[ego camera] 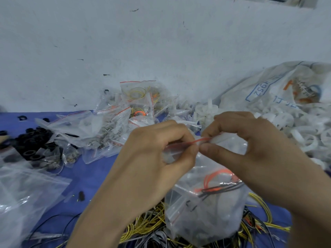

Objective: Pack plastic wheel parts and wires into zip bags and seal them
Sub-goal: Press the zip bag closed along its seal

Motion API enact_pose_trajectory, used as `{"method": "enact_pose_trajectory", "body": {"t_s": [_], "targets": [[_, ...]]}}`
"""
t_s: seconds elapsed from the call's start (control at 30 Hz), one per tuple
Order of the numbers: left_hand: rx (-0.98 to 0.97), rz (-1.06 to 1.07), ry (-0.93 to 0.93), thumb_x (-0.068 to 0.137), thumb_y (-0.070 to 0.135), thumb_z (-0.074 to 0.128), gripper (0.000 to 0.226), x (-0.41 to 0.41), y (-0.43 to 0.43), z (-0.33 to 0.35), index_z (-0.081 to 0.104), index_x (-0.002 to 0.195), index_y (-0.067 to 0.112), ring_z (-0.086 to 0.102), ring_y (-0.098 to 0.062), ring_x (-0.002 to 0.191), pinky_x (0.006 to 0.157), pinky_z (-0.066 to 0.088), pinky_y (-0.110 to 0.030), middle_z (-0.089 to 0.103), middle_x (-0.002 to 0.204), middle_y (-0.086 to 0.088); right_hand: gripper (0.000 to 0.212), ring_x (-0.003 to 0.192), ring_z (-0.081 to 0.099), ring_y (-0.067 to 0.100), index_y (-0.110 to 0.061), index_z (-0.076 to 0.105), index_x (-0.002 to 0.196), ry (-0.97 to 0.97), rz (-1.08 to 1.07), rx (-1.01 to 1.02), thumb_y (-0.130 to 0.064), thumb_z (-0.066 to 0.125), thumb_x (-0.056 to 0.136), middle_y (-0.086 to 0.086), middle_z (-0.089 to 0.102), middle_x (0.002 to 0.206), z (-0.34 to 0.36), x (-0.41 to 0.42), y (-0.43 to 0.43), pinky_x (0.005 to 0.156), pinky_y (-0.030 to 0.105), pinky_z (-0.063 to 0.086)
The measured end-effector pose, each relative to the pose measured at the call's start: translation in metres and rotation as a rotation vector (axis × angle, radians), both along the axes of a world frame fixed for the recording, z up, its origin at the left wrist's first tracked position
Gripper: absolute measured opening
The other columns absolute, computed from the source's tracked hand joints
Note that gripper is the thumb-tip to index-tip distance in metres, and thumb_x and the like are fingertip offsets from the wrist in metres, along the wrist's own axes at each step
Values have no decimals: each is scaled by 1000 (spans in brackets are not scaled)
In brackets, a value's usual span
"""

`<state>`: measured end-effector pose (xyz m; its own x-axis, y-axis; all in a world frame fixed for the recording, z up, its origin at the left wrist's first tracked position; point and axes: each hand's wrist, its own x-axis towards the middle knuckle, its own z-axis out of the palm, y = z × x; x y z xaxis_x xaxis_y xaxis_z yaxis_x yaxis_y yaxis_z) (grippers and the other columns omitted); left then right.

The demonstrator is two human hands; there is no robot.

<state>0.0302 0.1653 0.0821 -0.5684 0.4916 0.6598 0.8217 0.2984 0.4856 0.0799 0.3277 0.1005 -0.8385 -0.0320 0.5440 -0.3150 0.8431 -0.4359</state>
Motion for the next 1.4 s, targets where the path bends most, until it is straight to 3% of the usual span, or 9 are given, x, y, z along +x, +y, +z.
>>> {"method": "enact_pose_trajectory", "body": {"t_s": [0.1, 0.3, 0.4, 0.63, 0.73, 0.87, 0.93, 1.2, 1.4], "targets": [[-3, 0, -24, 79, 25, 63, 12, 1, -3, 1, 64, 69, 22, 56, -1, 69, 63, 36, -5, 60, 70, 11, 22, 108, 42, -15, -50, 54, 91, -14, 11, -39, -56, 58, 70, -43, 52, 99, 1, 3, 5, 111, 53, 24], [-73, 2, -2, 80, 24, 62, 9, 1, -3, 0, 64, 71, 22, 55, 0, 70, 63, 35, -4, 58, 71, 13, 18, 113, 37, -14, -43, 59, 80, 27, -17, 20, -55, 57, 67, -36, 52, 105, -1, 2, 2, 110, 54, 23], [-91, -6, -20, 81, 26, 62, 11, 0, -9, 2, 62, 70, 23, 56, -6, 71, 62, 37, -9, 58, 71, 10, 32, 115, 37, -9, -41, 61, 79, 0, -9, -5, -71, 56, 70, -31, 54, 103, 0, 3, 8, 110, 52, 23], [-178, 79, -12, 81, 41, 55, 16, -1, -10, -3, 61, 74, 28, 57, -6, 73, 62, 39, -16, 59, 77, 13, 6, 112, 38, 4, -38, 57, 65, -17, 32, 68, -43, 59, 68, -23, 55, 93, -3, -2, 1, 108, 55, 22], [-199, 65, -2, 83, 42, 55, 18, -1, -10, -2, 59, 72, 28, 56, -6, 72, 61, 37, -16, 57, 72, 11, 9, 110, 39, 1, -38, 59, 64, -50, 55, 59, -47, 59, 64, -24, 55, 95, -5, -5, 2, 107, 44, 25], [-170, 36, -43, 83, 37, 58, 17, -4, -10, -2, 59, 70, 27, 56, -5, 71, 61, 36, -12, 58, 71, 12, 11, 111, 44, -3, -39, 63, 65, -48, 39, -34, -50, 65, 63, -26, 56, 101, -4, -5, 16, 91, 6, 27], [-177, 38, -64, 88, 35, 60, 20, -4, -10, -5, 59, 69, 27, 54, -4, 67, 60, 35, -12, 56, 68, 12, 7, 113, 40, -7, -39, 62, 65, -55, 29, 2, -45, 64, 64, -27, 57, 99, -4, -7, 17, 84, -2, 23], [-303, 20, -201, 86, 46, 54, 31, -6, -13, -11, 56, 69, 20, 42, -11, 54, 54, 33, -21, 46, 59, -1, 22, 112, 35, 1, -41, 47, 61, -151, 68, 180, -41, 67, 71, -23, 51, 99, -6, -13, -6, 99, 22, 25], [-204, 29, -175, 90, 31, 56, 22, -9, -11, -11, 57, 68, 27, 53, -15, 58, 55, 37, -24, 56, 59, 4, 13, 96, 52, 1, -33, 59, 63, -105, 80, -50, -42, 67, 59, -15, 60, 93, -3, -15, -7, 82, 11, 34]]}}
